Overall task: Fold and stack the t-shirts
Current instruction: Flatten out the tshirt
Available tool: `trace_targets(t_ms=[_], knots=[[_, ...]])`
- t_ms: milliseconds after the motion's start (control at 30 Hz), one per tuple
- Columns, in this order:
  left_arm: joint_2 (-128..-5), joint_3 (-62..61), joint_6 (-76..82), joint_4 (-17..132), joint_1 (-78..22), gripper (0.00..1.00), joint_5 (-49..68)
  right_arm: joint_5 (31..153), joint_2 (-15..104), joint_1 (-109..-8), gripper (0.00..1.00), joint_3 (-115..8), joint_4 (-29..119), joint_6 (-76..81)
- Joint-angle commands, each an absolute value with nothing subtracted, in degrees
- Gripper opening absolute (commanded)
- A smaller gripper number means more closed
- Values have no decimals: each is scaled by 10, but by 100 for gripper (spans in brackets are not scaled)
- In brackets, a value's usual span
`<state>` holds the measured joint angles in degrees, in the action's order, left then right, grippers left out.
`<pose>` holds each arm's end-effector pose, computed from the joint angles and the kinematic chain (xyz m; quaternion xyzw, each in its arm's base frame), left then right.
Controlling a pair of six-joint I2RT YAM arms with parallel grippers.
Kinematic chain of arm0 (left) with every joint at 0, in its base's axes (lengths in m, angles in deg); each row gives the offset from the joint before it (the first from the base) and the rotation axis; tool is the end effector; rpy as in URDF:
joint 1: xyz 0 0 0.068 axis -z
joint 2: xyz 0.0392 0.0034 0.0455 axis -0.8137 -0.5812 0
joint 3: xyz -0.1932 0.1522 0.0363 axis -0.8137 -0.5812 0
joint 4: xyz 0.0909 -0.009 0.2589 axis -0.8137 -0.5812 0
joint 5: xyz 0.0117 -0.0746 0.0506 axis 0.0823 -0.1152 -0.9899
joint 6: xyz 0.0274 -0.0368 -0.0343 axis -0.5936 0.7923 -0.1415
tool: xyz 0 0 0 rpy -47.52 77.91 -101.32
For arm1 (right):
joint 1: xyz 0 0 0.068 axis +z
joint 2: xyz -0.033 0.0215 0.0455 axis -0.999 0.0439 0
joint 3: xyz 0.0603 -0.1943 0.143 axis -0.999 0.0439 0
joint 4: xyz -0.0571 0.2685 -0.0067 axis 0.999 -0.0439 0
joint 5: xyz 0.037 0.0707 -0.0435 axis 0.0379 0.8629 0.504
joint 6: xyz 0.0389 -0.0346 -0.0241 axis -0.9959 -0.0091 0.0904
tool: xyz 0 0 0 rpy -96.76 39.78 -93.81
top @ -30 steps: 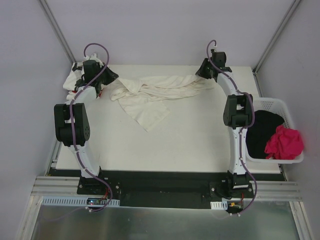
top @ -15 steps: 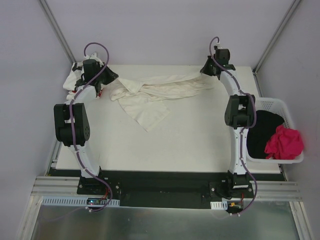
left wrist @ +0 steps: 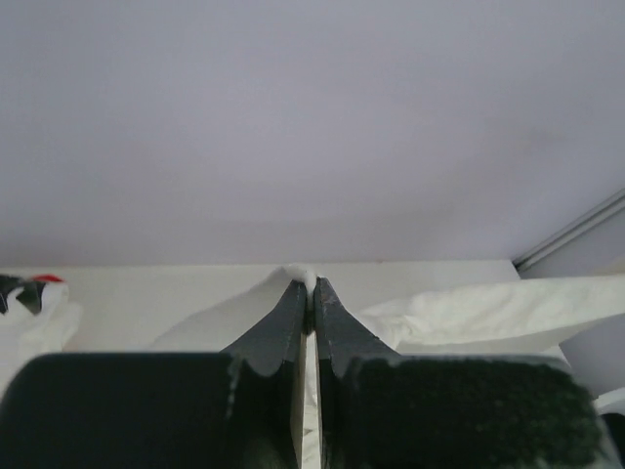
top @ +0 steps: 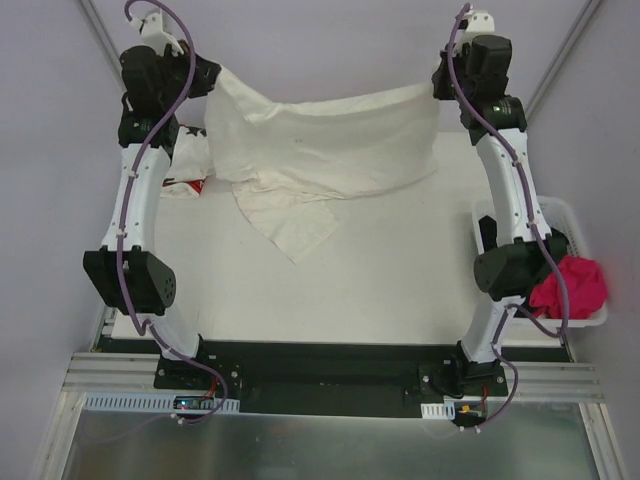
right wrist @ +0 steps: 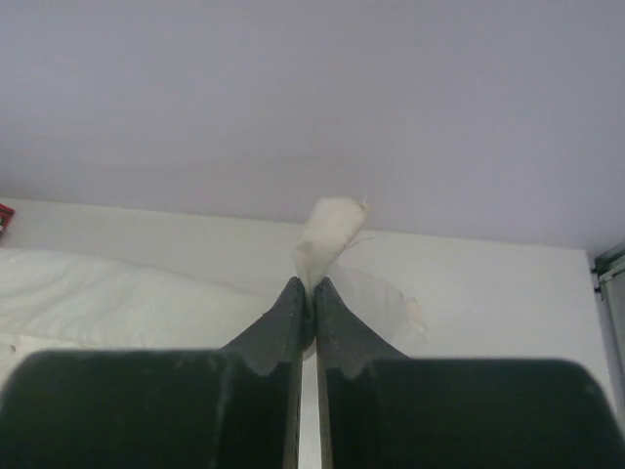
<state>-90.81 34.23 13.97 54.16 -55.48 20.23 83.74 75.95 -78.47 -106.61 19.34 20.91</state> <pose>0.4208 -0.0057 0.4528 -0.0170 0.6728 -0.2464 0.6974 0.4516 0.0716 0.4443 -0.1337 0.7528 -0.0147 0.6444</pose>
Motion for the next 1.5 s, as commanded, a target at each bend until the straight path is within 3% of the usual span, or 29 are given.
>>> trace_targets(t_ms=[0,400,633,800,967,1067,1100,1267,1467], knots=[[-852,386,110,496,-551,0,186,801,695,-776,8,-1035,183,250],[-784,307,79,493,-550,0,144,860,566,-775,8,-748,267,160],[-757,214,91,528,-549,0,123,936,603,-759,5,-635,284,98],[-740,113,122,596,-546,0,110,979,669,-745,4,-630,278,47],[-755,93,133,619,-546,0,104,1017,739,-735,5,-645,287,26],[-758,83,133,622,-546,0,95,1027,776,-734,11,-664,287,20],[-760,83,129,622,-546,0,94,1027,782,-734,18,-668,287,20],[-762,87,118,618,-546,0,86,1006,825,-745,20,-732,270,40],[-750,86,98,605,-546,0,68,1007,869,-784,29,-820,240,42]])
